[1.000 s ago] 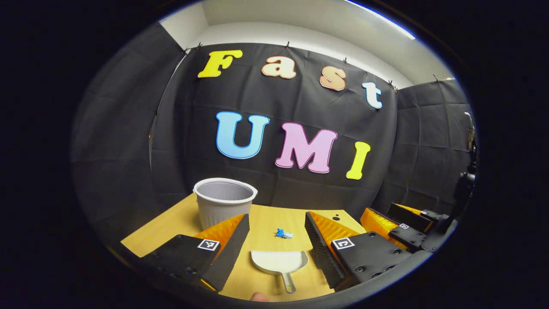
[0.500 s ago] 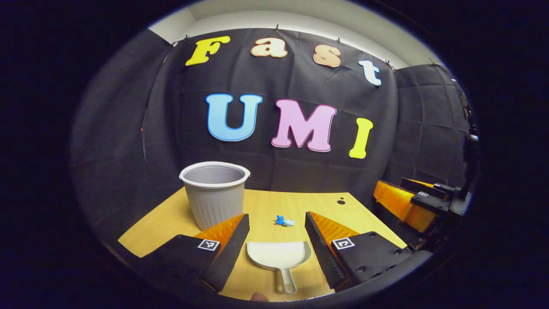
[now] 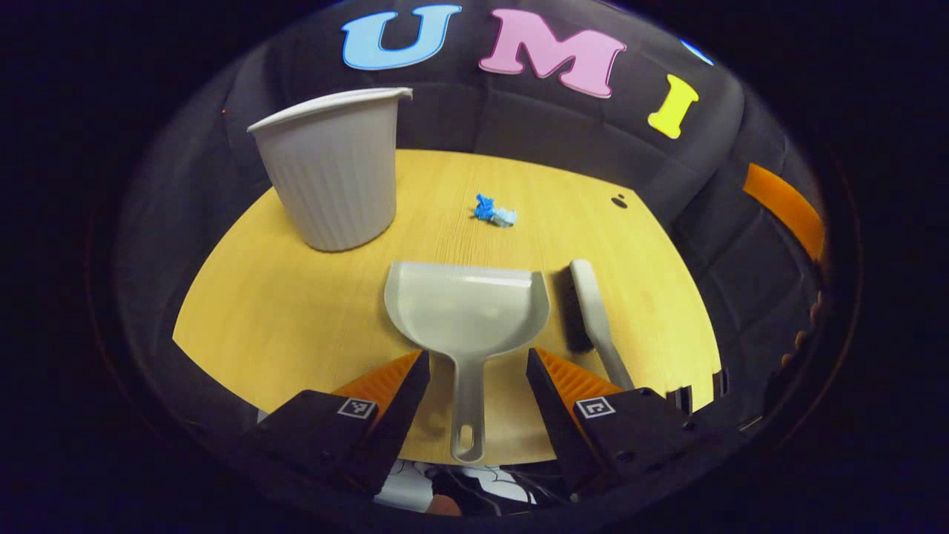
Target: Pick up the small broom and dustpan from the desktop, sweep the trash into the dustpan with the broom, and then empty the trash into the garbage bin.
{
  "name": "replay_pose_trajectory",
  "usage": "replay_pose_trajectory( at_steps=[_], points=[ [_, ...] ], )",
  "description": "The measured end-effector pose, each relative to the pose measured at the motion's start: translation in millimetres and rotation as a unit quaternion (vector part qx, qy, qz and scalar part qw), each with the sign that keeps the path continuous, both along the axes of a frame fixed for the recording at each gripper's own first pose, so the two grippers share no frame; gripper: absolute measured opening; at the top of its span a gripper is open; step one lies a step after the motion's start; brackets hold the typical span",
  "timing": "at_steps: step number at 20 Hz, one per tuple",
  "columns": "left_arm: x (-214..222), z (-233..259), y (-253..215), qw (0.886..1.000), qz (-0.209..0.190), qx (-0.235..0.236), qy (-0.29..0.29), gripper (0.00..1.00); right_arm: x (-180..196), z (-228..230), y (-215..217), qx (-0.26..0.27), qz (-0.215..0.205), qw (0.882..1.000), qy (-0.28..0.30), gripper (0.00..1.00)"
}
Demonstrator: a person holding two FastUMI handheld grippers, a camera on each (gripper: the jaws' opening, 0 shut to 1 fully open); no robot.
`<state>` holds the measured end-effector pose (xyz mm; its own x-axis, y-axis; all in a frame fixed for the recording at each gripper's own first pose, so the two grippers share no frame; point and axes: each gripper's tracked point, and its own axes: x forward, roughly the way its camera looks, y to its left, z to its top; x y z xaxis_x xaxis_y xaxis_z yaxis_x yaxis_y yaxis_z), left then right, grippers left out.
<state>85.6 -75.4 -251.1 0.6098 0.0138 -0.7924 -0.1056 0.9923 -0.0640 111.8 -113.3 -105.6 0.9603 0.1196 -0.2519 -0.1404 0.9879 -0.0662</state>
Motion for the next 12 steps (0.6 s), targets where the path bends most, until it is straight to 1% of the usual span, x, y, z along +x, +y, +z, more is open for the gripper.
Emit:
replay_pose_trajectory(
  at_steps=[1, 2, 3, 4, 5, 6, 7, 8, 9, 10, 11, 12],
  points=[
    [0, -10, 0, 1.0, 0.01, -0.001, 0.029, 0.81, 2, -4, -1, 0.002, 0.011, 1.0, 0.002, 0.98],
    [-1, -25, 2, 0.997, 0.029, -0.003, 0.077, 0.81, 7, -13, -5, 0.016, 0.023, 1.0, 0.01, 0.97],
    [-2, -40, 1, 0.991, 0.045, -0.003, 0.127, 0.81, 10, -20, -7, 0.025, 0.034, 0.999, 0.019, 0.98],
    [6, -55, 4, 0.983, 0.057, -0.007, 0.176, 0.81, 17, -28, -15, 0.024, 0.049, 0.998, 0.026, 0.97],
    [16, -61, 6, 0.979, 0.061, -0.008, 0.196, 0.8, 21, -33, -21, 0.041, 0.058, 0.997, 0.035, 0.98],
    [25, -63, 5, 0.974, 0.064, -0.008, 0.219, 0.79, 24, -37, -27, 0.064, 0.058, 0.995, 0.046, 0.98],
    [35, -67, 7, 0.97, 0.066, -0.006, 0.232, 0.79, 27, -40, -34, 0.073, 0.053, 0.994, 0.055, 0.97],
    [38, -73, 8, 0.966, 0.068, 0.0, 0.248, 0.67, 27, -41, -38, 0.071, 0.052, 0.995, 0.056, 0.97],
    [41, -74, 12, 0.963, 0.062, 0.011, 0.263, 0.53, 29, -38, -39, 0.067, 0.052, 0.995, 0.051, 0.95],
    [42, -74, 10, 0.963, 0.05, 0.006, 0.266, 0.53, 30, -37, -35, 0.065, 0.055, 0.995, 0.05, 0.95],
    [44, -75, 8, 0.961, 0.04, 0.001, 0.275, 0.4, 30, -37, -32, 0.062, 0.055, 0.995, 0.051, 0.95],
    [43, -73, 7, 0.96, 0.024, -0.002, 0.279, 0.38, 30, -41, -27, 0.062, 0.05, 0.995, 0.059, 0.95]
  ],
)
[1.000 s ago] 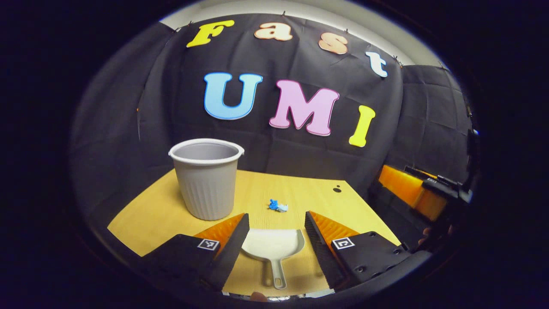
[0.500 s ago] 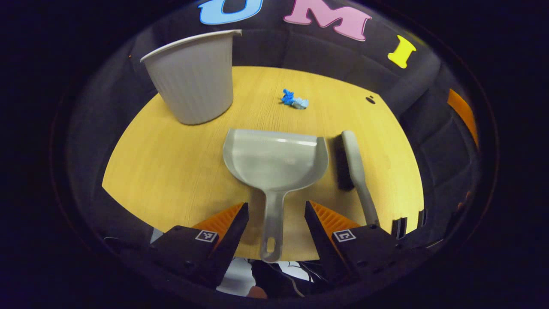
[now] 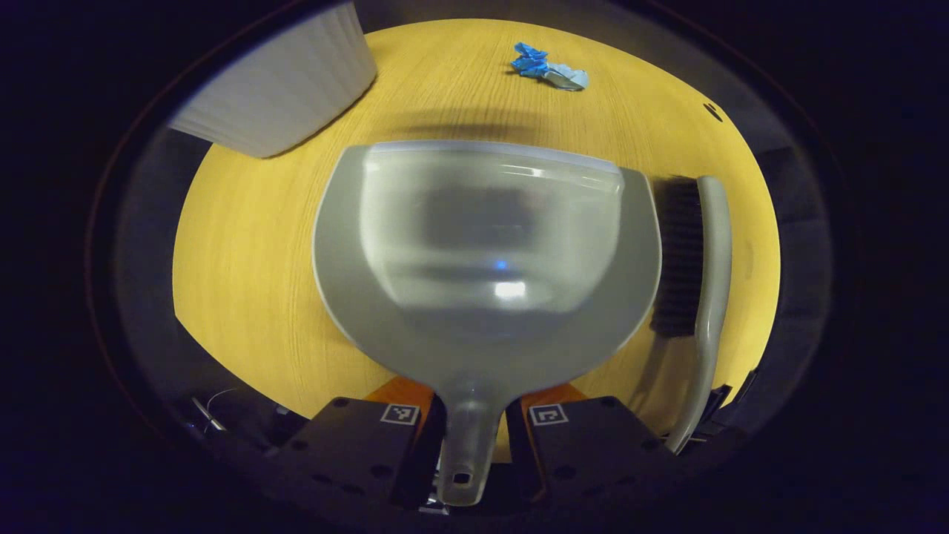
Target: Pick up the small broom and dustpan from the desktop, sweep the trash into the dustpan with the broom, and then empty the trash into the garbage bin.
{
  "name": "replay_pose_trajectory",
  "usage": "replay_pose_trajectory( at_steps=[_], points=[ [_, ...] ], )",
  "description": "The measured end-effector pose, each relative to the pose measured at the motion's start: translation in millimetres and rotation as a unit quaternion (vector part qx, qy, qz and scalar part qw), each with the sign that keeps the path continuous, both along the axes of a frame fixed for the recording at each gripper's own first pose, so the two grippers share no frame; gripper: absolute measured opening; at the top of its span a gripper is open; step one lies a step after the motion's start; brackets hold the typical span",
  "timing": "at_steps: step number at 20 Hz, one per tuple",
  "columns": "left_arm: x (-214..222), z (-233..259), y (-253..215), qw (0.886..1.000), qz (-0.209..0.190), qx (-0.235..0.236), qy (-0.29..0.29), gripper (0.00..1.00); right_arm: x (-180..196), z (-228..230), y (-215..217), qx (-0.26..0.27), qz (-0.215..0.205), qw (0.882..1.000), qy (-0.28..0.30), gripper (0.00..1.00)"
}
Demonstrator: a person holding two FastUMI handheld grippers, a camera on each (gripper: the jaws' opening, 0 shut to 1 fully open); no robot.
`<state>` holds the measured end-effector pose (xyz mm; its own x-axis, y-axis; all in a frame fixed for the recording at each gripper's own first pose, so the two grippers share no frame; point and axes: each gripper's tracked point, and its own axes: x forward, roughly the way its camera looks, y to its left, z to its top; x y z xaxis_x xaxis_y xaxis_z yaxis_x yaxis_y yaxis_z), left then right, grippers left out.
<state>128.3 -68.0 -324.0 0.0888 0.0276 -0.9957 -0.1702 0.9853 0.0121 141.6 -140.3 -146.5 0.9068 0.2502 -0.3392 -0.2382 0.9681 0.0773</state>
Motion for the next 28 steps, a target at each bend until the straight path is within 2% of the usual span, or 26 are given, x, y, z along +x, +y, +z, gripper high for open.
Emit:
replay_pose_trajectory(
  at_steps=[1, 4, 7, 9, 12, 13, 14, 15, 16, 17, 19, 21, 22, 23, 24, 26, 27, 28],
  points=[
    [-3, -1, 2, 1.0, -0.015, 0.001, 0.011, 0.31, 1, -2, 5, 0.0, -0.004, 1.0, 0.009, 0.95],
    [-2, 0, 6, 0.999, -0.047, -0.004, 0.016, 0.3, 2, -16, 16, 0.011, -0.026, 0.998, 0.052, 0.95],
    [1, -1, 9, 0.998, -0.065, -0.01, 0.006, 0.3, -10, -56, 29, 0.01, -0.038, 0.988, 0.151, 0.95],
    [1, -2, 10, 0.997, -0.078, -0.014, -0.002, 0.3, -35, -102, 45, -0.005, -0.036, 0.965, 0.259, 0.95],
    [0, -1, 11, 0.996, -0.087, -0.015, -0.011, 0.3, -64, -149, 57, -0.031, -0.033, 0.935, 0.351, 0.96],
    [1, 0, 11, 0.996, -0.091, -0.015, -0.016, 0.3, -73, -165, 58, -0.031, -0.043, 0.922, 0.383, 0.92],
    [1, -1, 12, 0.995, -0.094, -0.018, -0.02, 0.31, -79, -180, 59, -0.023, -0.052, 0.911, 0.409, 0.92],
    [1, -1, 12, 0.995, -0.094, -0.023, -0.023, 0.3, -88, -202, 61, -0.006, -0.074, 0.889, 0.451, 0.93],
    [0, -1, 12, 0.995, -0.092, -0.028, -0.026, 0.3, -94, -215, 62, 0.003, -0.093, 0.873, 0.479, 0.96],
    [0, 0, 12, 0.995, -0.092, -0.029, -0.028, 0.3, -95, -224, 55, -0.017, -0.104, 0.866, 0.489, 0.96],
    [0, -1, 12, 0.994, -0.096, -0.029, -0.03, 0.3, -92, -236, 52, -0.039, -0.1, 0.862, 0.496, 0.97],
    [-1, -1, 12, 0.994, -0.097, -0.039, -0.033, 0.3, -93, -256, 57, -0.055, -0.09, 0.843, 0.527, 0.95],
    [-1, 0, 13, 0.994, -0.097, -0.039, -0.034, 0.3, -99, -256, 57, -0.064, -0.083, 0.835, 0.541, 0.81],
    [-1, 0, 13, 0.994, -0.098, -0.038, -0.035, 0.3, -98, -254, 61, -0.065, -0.076, 0.84, 0.534, 0.71],
    [-1, 0, 12, 0.994, -0.099, -0.037, -0.036, 0.3, -96, -258, 62, -0.07, -0.066, 0.839, 0.536, 0.57],
    [-2, -1, 12, 0.994, -0.098, -0.037, -0.041, 0.3, -94, -257, 62, -0.073, -0.057, 0.839, 0.536, 0.53],
    [-2, -1, 12, 0.994, -0.097, -0.038, -0.041, 0.3, -89, -263, 59, -0.076, -0.058, 0.841, 0.533, 0.48],
    [-2, 0, 12, 0.994, -0.095, -0.037, -0.042, 0.3, -87, -263, 58, -0.065, -0.062, 0.84, 0.535, 0.38]
  ],
)
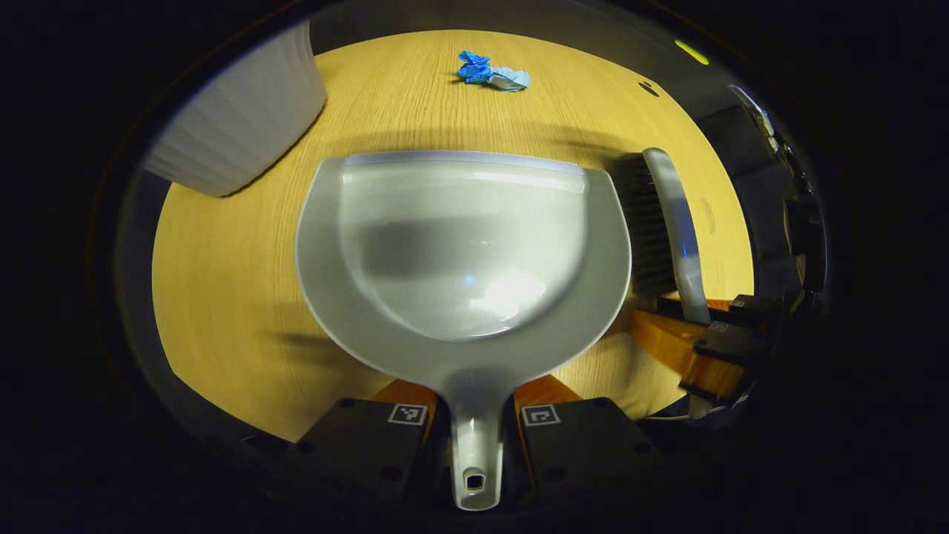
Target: Pick up the small broom and dustpan from the desktop, sweep the trash into the dustpan with the broom, and then empty the trash into the garbage bin.
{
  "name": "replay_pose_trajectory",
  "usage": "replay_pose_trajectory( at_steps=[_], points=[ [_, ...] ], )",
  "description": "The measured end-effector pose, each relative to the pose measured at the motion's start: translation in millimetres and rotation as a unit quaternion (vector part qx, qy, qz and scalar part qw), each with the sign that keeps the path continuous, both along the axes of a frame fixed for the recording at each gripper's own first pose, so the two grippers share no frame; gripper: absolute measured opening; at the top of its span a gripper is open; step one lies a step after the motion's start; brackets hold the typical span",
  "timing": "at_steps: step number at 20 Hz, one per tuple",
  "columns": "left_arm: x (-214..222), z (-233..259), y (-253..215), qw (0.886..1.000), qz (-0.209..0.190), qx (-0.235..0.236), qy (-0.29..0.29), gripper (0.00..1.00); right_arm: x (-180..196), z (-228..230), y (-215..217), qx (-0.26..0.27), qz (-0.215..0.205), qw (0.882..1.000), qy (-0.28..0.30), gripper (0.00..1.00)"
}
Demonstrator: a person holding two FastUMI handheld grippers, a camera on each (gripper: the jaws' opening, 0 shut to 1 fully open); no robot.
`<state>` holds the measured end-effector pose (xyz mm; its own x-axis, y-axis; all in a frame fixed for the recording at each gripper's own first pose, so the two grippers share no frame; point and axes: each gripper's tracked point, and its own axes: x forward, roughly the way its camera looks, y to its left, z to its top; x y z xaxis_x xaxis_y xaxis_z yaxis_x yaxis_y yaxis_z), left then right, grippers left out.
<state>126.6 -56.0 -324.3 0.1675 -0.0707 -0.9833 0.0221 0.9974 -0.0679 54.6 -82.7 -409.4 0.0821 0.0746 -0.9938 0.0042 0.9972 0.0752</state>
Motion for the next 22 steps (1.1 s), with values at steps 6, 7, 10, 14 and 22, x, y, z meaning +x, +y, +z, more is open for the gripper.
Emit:
replay_pose_trajectory(
  at_steps=[6, 7, 10, 14, 22],
  points=[
    [-2, -3, 4, 1.0, 0.001, -0.002, 0.002, 0.3, 42, 20, -3, 0.056, -0.014, 0.998, -0.015, 0.24],
    [-9, 0, 14, 1.0, -0.002, 0.004, 0.005, 0.3, 87, 33, -25, 0.03, 0.021, 0.998, -0.041, 0.28],
    [-9, 10, 29, 0.999, -0.033, 0.016, 0.004, 0.3, 150, 43, -43, 0.008, 0.039, 0.997, -0.073, 0.28],
    [7, 12, 50, 0.996, -0.084, 0.027, 0.004, 0.3, 244, 43, -49, -0.033, 0.132, 0.986, -0.1, 0.28],
    [46, 14, 76, 0.987, -0.16, 0.032, -0.003, 0.3, 332, 13, -5, -0.044, 0.282, 0.956, -0.065, 0.28]
  ],
)
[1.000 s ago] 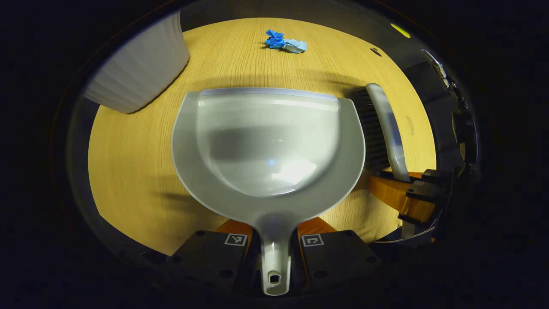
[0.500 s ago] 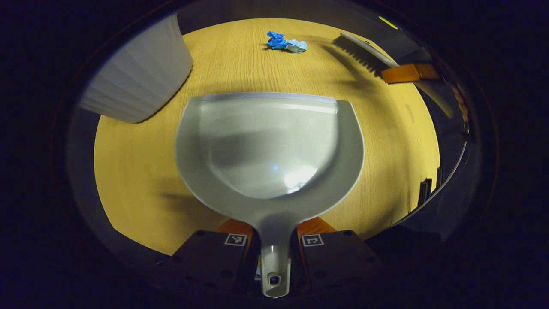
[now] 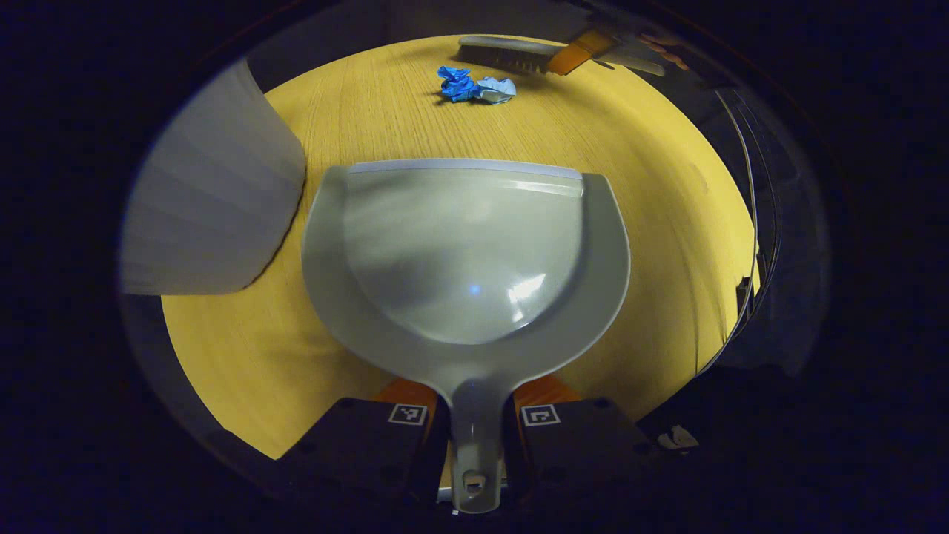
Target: Pick up the small broom and dustpan from the desktop, sweep the trash into the dustpan with the broom, and then empty the trash into the garbage bin.
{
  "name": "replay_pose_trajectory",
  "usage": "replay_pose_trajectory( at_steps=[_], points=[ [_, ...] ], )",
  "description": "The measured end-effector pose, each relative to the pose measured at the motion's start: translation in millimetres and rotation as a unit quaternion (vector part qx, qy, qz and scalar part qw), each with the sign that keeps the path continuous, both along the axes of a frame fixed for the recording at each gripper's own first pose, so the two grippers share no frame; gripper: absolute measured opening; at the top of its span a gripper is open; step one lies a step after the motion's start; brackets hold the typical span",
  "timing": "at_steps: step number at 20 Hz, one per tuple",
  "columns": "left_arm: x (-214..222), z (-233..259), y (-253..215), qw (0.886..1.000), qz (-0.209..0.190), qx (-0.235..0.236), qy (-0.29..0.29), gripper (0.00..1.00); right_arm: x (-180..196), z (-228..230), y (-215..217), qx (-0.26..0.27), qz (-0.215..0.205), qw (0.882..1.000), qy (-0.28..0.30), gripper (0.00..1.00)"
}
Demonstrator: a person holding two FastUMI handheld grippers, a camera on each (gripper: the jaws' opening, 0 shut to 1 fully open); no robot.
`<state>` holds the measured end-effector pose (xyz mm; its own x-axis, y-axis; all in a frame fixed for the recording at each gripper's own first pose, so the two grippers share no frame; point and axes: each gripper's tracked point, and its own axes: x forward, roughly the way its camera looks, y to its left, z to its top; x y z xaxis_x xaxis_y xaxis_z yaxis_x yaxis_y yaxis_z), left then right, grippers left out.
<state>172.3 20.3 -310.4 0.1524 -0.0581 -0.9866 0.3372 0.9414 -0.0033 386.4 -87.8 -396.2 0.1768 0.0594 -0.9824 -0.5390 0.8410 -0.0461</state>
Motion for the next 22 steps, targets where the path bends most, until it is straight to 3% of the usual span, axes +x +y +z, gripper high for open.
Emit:
replay_pose_trajectory(
  at_steps=[4, 8, 11, 13, 14, 16, 17, 19, 20, 22],
  points=[
    [10, -1, 7, 1.0, -0.03, 0.002, -0.007, 0.31, -20, -7, 32, 0.014, 0.053, 0.998, 0.034, 0.28],
    [21, -2, 10, 0.997, -0.068, -0.013, -0.036, 0.3, -77, -2, 54, 0.039, 0.113, 0.987, 0.107, 0.27],
    [19, 2, 5, 0.993, -0.093, -0.044, -0.051, 0.3, -133, 16, 75, 0.09, 0.105, 0.974, 0.179, 0.29],
    [12, 0, 12, 0.991, -0.113, -0.057, -0.05, 0.3, -136, 17, 85, 0.12, 0.078, 0.972, 0.184, 0.25],
    [9, -4, 15, 0.99, -0.12, -0.049, -0.05, 0.3, -138, 17, 91, 0.138, 0.064, 0.97, 0.189, 0.29],
    [2, -3, 11, 0.989, -0.13, -0.041, -0.057, 0.29, -146, 17, 92, 0.139, 0.051, 0.966, 0.213, 0.28],
    [3, -5, 11, 0.989, -0.129, -0.043, -0.057, 0.3, -159, 25, 95, 0.147, 0.041, 0.962, 0.228, 0.29],
    [4, -2, 9, 0.989, -0.124, -0.048, -0.062, 0.3, -170, 53, 117, 0.21, 0.01, 0.945, 0.249, 0.31],
    [4, -3, 10, 0.989, -0.125, -0.049, -0.063, 0.3, -170, 59, 119, 0.215, 0.011, 0.946, 0.244, 0.28],
    [3, -4, 13, 0.989, -0.125, -0.039, -0.07, 0.3, -169, 57, 102, 0.182, 0.023, 0.959, 0.215, 0.28]
  ],
)
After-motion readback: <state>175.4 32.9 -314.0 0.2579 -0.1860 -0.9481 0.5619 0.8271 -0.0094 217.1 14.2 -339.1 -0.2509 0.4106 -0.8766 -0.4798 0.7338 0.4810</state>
